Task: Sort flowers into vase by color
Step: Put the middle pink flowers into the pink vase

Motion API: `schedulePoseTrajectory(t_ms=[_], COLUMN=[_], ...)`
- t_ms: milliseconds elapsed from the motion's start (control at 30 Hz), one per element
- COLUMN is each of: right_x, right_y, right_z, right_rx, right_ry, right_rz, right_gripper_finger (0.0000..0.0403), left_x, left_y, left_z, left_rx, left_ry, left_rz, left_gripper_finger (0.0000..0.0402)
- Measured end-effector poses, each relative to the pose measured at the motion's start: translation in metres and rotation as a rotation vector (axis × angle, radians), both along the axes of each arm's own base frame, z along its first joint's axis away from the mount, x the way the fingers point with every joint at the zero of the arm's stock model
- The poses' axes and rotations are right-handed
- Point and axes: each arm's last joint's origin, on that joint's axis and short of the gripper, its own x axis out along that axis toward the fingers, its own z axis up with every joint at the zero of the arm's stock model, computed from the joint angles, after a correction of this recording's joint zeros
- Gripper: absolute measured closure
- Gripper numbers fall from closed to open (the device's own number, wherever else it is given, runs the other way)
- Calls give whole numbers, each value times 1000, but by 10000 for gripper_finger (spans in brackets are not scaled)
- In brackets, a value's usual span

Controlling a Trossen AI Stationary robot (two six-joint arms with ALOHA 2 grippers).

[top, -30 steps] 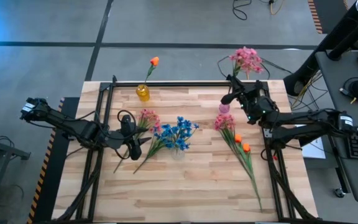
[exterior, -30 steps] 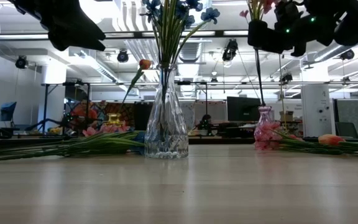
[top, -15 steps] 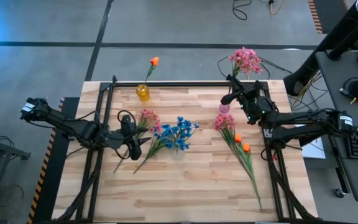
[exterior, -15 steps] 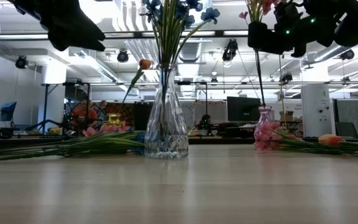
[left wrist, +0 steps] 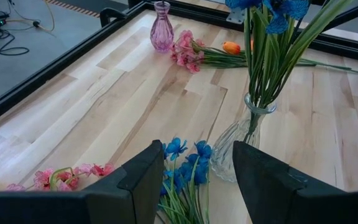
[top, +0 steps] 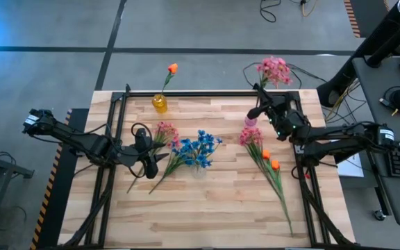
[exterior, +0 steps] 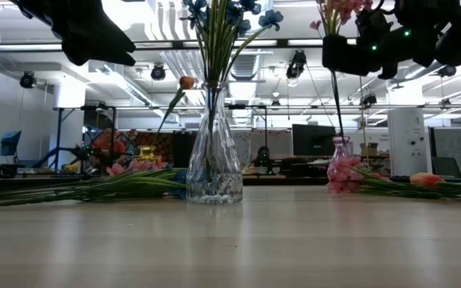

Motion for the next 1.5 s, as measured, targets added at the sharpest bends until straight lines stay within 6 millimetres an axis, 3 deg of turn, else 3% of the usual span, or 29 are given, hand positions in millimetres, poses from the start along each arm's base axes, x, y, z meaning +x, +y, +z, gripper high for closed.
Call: schedulePoseTrajectory(t_ms=[1500], right_x=[-2], right_y=[1], right_z=[-3], right_rx=[-12], right_ry=[5], right_rz=[6], right_gripper_finger=[390], left_x=[0], left_y=[0], left_z=[0], left_rx=[6], left_ry=[3], left_rz=[-3], left_gripper_finger=[226])
